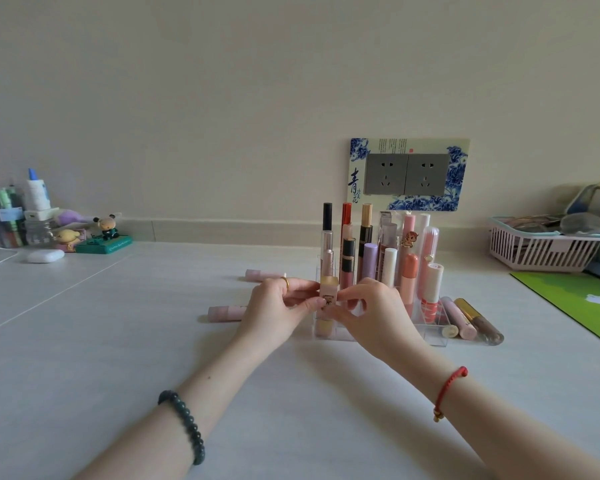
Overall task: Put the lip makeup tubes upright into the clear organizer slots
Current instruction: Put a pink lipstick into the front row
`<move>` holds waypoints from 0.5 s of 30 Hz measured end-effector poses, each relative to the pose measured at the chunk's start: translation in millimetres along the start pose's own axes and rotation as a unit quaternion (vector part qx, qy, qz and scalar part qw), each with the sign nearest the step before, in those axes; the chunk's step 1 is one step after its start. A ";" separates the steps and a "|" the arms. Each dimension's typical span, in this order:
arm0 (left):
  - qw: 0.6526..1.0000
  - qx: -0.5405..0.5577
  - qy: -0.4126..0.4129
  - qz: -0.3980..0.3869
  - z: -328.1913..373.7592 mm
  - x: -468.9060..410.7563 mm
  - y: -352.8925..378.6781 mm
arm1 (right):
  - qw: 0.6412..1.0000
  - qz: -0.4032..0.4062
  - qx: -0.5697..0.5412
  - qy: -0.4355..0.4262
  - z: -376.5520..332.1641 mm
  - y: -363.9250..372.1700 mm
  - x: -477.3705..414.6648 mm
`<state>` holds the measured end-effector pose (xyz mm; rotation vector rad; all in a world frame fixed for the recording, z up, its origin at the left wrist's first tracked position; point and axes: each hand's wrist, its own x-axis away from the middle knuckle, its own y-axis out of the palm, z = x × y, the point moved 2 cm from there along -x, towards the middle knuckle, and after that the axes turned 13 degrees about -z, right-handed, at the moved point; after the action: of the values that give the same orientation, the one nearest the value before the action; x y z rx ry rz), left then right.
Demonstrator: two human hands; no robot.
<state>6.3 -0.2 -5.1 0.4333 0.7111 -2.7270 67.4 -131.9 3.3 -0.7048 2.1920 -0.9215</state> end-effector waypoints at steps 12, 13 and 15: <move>1.000 -0.018 -0.023 0.004 -4.9 -1.2 -2.3 | 1.000 0.004 0.019 -0.002 -3.1 -1.1 1.3; 1.000 -0.021 -0.023 0.006 -5.6 -1.6 -2.7 | 1.000 0.004 0.021 -0.001 -2.9 -0.9 1.5; 0.999 -0.027 -0.021 0.008 -6.4 -2.0 -3.6 | 1.000 0.004 0.025 0.002 -2.7 -0.7 2.2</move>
<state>8.2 6.5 -8.2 0.3666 0.7636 -2.6869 64.2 -132.6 4.6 -0.6704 2.1664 -0.9699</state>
